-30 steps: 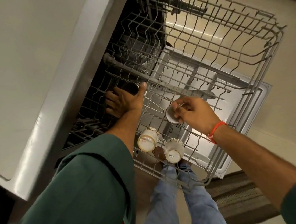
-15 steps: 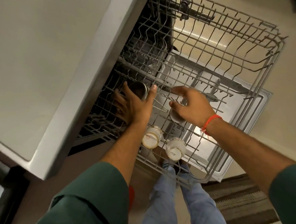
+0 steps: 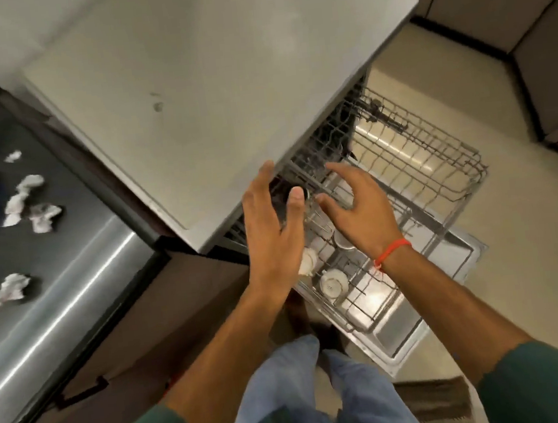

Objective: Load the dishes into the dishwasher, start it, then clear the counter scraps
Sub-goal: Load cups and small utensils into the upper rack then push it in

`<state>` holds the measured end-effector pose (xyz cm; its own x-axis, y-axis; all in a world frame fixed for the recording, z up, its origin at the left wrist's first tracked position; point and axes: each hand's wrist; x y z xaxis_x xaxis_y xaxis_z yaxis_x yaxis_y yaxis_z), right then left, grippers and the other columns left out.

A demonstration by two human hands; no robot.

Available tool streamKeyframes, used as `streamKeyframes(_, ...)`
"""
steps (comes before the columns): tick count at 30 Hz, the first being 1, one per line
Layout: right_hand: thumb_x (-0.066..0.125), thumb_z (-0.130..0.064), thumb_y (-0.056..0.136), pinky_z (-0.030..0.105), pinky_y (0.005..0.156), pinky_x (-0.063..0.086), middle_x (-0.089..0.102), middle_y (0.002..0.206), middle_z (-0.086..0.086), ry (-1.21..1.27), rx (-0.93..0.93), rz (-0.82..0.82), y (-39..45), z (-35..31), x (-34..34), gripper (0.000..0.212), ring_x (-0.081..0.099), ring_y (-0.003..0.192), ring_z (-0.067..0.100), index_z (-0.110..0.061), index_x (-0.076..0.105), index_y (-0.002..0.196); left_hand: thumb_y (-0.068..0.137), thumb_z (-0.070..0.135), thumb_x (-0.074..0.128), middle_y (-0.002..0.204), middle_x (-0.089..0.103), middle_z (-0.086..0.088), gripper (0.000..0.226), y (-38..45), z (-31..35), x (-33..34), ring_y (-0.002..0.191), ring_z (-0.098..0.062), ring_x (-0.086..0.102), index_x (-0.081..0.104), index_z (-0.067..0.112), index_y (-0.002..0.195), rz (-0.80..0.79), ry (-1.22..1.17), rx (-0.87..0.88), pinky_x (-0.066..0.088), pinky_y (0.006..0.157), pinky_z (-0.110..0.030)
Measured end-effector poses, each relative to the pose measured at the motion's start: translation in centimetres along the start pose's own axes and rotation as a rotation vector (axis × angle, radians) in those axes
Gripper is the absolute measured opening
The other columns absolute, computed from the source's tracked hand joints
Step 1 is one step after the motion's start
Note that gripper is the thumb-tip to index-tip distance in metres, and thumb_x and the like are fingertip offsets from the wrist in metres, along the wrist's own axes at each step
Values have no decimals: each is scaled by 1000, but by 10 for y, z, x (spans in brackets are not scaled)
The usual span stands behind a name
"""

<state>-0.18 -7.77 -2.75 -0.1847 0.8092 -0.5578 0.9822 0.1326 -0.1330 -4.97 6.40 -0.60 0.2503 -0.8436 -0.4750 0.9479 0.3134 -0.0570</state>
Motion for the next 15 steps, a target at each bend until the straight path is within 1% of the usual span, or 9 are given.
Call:
streamKeyframes(2,67,-36,96,24,111,34,51,146,-4,4,-65,13,-3,-23,-7,52,44,133,7,-24,51,144,103,50,48,154,31,13,55,-1,11,-31,143,-3,33,28,41,154,62,-27,10,38,116,-33)
streamKeyframes(4,68,-33,95,13,107,31,52,145,-4,1,-152,2,-4,-51,-9,52,42,128,1,-25,52,143,103,50,48,156,29,14,55,-2,18,-67,144,-4,32,28,40,154,129,-46,11,38,114,-25)
streamKeyframes(5,68,-32,94,12,106,30,51,145,-4,5,-188,-14,-4,-67,-9,52,41,128,-1,-27,52,143,103,51,48,157,27,15,56,-2,20,-85,144,-4,31,28,41,154,166,-42,13,37,116,-29)
streamKeyframes(7,69,-30,94,22,111,33,50,146,-4,46,-242,-64,-5,-97,-5,50,40,130,1,-29,53,142,102,53,49,158,27,15,57,-3,20,-118,144,-4,31,29,41,153,245,-40,14,34,120,-43)
streamKeyframes(8,69,-29,94,26,113,34,50,146,-5,62,-276,-91,-6,-113,0,50,41,131,2,-28,53,142,101,54,49,158,28,14,57,-4,19,-135,144,-3,30,29,40,154,288,-52,6,32,120,-44)
streamKeyframes(12,68,-29,94,35,114,39,49,141,-15,36,-394,-166,-10,-176,37,49,46,131,7,-31,53,141,102,50,50,155,30,14,57,-14,1,-202,143,-2,30,31,35,154,417,-68,-21,32,120,-37)
streamKeyframes(15,69,-29,94,37,114,40,51,141,-13,1,-469,-240,-15,-217,78,48,48,131,8,-30,55,140,103,42,52,154,33,8,54,-24,-20,-251,144,-6,31,35,29,153,517,-66,-36,32,117,-31)
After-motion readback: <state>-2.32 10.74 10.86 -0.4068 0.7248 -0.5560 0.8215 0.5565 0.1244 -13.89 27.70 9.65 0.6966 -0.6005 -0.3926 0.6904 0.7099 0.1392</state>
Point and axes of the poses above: each hand's wrist, its own y-axis towards the middle knuckle, its own x-axis out of the palm, z = x × y
